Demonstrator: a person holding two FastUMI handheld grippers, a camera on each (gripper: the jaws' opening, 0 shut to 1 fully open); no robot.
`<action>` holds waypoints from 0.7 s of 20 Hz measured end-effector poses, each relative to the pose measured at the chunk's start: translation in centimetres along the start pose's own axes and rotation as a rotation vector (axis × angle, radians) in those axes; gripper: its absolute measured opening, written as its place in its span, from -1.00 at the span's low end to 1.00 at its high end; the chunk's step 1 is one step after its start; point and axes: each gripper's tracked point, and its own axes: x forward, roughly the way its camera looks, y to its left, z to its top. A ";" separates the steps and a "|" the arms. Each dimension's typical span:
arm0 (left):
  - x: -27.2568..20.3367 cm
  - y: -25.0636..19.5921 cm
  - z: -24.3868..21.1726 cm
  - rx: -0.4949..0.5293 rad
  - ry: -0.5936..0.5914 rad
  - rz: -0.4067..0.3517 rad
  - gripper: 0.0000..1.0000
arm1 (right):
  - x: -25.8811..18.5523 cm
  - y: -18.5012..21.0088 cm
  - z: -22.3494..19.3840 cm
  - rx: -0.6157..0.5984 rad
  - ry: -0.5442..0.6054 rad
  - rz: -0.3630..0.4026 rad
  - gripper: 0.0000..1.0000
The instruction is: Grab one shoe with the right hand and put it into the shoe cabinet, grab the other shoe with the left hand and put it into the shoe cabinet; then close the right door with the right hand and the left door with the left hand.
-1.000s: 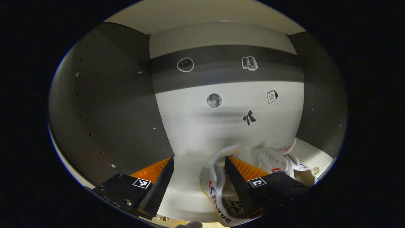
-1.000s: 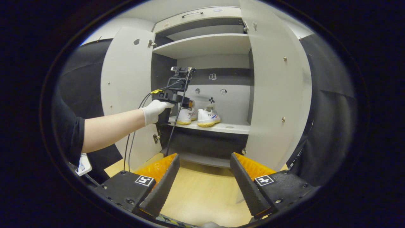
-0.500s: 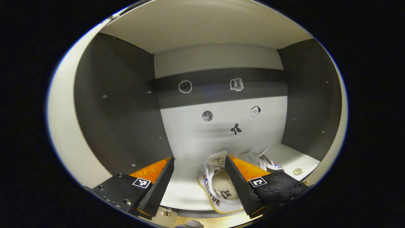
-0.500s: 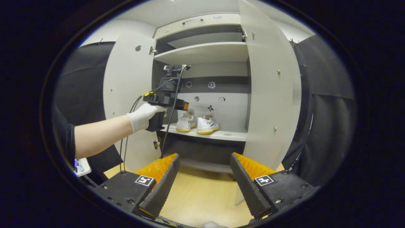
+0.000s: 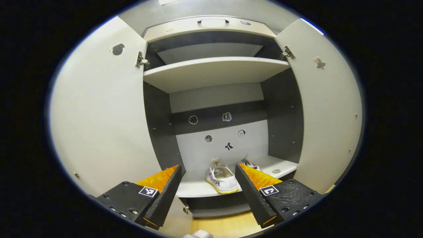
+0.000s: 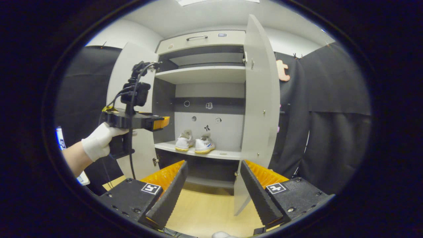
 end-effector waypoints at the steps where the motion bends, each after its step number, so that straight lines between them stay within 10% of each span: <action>1: -1.9 0.3 0.4 0.001 -0.014 0.004 0.92 | -0.8 -0.2 0.4 0.000 -0.015 -0.015 0.94; 14: -18.3 -0.5 -3.4 -0.126 -0.031 0.025 0.93 | -6.0 -9.2 -0.2 0.060 -0.009 -0.158 1.00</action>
